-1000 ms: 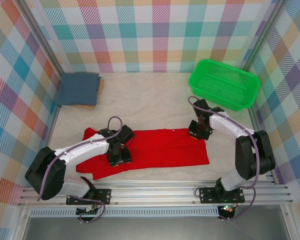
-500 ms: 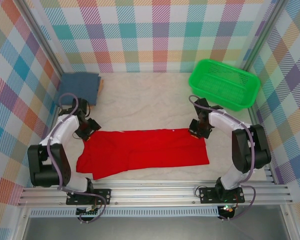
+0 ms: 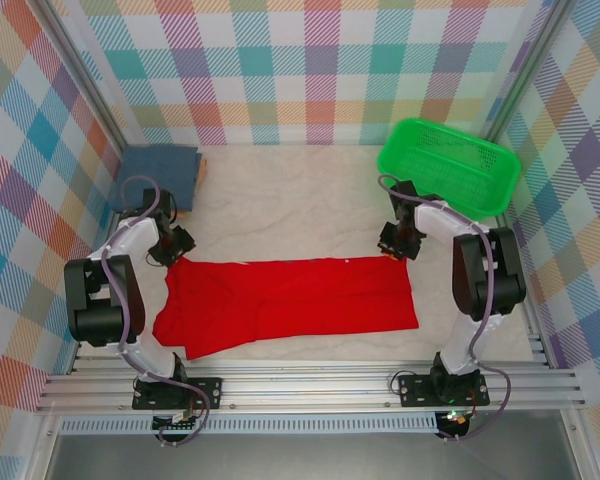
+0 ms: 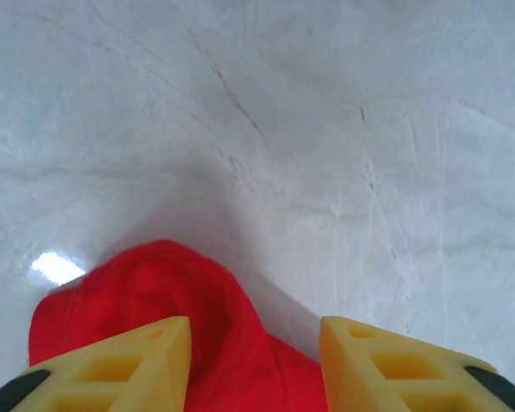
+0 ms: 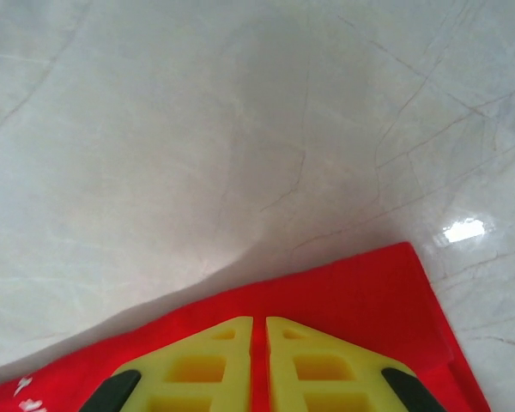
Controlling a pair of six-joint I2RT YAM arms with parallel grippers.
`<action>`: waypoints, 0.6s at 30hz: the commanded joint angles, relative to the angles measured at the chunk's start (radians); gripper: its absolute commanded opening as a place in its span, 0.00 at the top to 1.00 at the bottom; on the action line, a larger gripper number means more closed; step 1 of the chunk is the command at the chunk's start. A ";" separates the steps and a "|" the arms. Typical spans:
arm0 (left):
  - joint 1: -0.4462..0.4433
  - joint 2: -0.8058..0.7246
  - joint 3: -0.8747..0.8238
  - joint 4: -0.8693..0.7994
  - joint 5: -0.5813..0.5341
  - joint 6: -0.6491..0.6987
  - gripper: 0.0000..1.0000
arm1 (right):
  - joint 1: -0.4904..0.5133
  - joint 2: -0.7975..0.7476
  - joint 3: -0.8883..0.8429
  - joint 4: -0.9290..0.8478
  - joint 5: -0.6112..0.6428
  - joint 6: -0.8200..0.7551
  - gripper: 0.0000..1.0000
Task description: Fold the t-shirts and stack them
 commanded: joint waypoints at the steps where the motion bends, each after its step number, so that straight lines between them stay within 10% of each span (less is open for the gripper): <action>1: 0.014 0.034 0.002 0.036 0.006 0.030 0.65 | -0.007 0.039 0.044 -0.073 0.065 -0.001 0.88; 11: 0.016 0.059 0.009 0.035 -0.011 0.048 0.99 | -0.015 0.066 0.029 -0.065 0.113 -0.021 0.87; 18: 0.078 0.039 0.053 0.008 0.001 0.020 1.00 | -0.018 0.113 0.060 -0.094 0.146 -0.050 0.86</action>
